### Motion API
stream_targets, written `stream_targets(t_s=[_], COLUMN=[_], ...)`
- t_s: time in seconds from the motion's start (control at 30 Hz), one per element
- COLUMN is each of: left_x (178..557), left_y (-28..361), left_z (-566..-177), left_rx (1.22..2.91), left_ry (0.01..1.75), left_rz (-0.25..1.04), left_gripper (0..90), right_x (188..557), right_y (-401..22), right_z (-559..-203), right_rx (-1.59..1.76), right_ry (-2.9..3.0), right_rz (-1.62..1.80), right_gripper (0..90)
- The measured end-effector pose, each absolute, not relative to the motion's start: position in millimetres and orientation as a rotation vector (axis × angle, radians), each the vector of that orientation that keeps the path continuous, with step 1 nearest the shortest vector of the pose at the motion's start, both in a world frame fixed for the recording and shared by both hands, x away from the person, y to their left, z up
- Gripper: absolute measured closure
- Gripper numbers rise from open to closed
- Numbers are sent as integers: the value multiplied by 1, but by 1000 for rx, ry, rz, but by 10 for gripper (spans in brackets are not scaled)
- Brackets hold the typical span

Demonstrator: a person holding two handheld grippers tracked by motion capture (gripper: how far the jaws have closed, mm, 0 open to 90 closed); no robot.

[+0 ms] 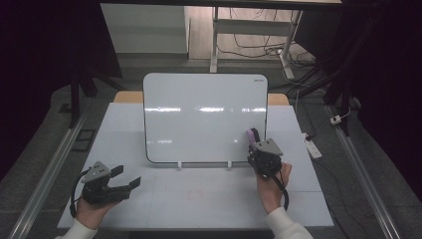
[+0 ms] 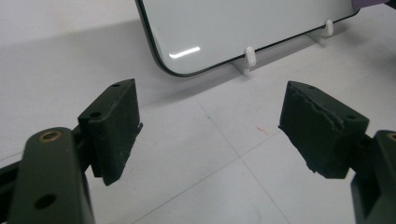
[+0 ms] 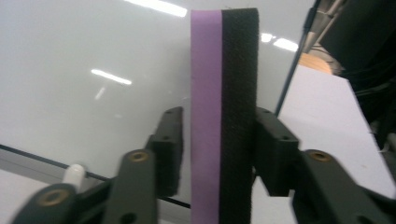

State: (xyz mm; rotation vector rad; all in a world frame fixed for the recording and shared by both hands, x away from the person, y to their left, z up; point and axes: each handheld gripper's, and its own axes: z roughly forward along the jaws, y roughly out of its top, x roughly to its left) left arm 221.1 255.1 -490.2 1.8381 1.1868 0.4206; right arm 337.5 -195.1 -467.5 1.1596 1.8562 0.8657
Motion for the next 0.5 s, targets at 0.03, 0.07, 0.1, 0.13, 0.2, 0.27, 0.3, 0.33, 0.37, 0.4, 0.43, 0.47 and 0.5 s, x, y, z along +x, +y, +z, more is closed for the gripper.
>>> stream_targets(t_s=[0.03, 0.07, 0.1, 0.13, 0.2, 0.27, 0.3, 0.33, 0.37, 0.4, 0.43, 0.47, 0.5], left_x=[221, 220, 220, 220, 220, 219, 219, 219, 219, 219, 219, 219, 219], left_y=[256, 256, 257, 258, 260, 262, 263, 264, 264, 265, 266, 267, 267], left_z=[-491, -491, -492, -492, -494, -495, -495, -495, -496, -496, -496, -496, -497], left_rx=[1838, 1836, 1838, 1835, 1831, 1828, 1827, 1826, 1824, 1822, 1820, 1819, 1818], left_ry=[1189, 1190, 1190, 1193, 1199, 1205, 1205, 1206, 1208, 1209, 1212, 1214, 1215], left_rz=[421, 420, 418, 418, 415, 414, 413, 414, 415, 413, 413, 412, 411], left_gripper=[210, 210, 209, 209, 210, 210, 209, 209, 209, 209, 209, 209, 209], right_x=[338, 338, 337, 336, 334, 331, 330, 328, 326, 324, 322, 321, 319], right_y=[-195, -196, -197, -198, -202, -205, -208, -211, -214, -217, -219, -221, -224], right_z=[-468, -467, -467, -466, -464, -463, -462, -461, -460, -459, -458, -456, -454], right_rx=[1161, 1158, 1151, 1144, 1128, 1117, 1112, 1101, 1090, 1077, 1070, 1064, 1054], right_ry=[1861, 1858, 1858, 1854, 1858, 1867, 1871, 1878, 1879, 1881, 1881, 1884, 1893], right_rz=[884, 892, 910, 926, 973, 1007, 1031, 1064, 1090, 1118, 1134, 1151, 1173], right_gripper=[520, 509, 495, 477, 451, 418, 406, 396, 386, 379, 372, 368, 368])
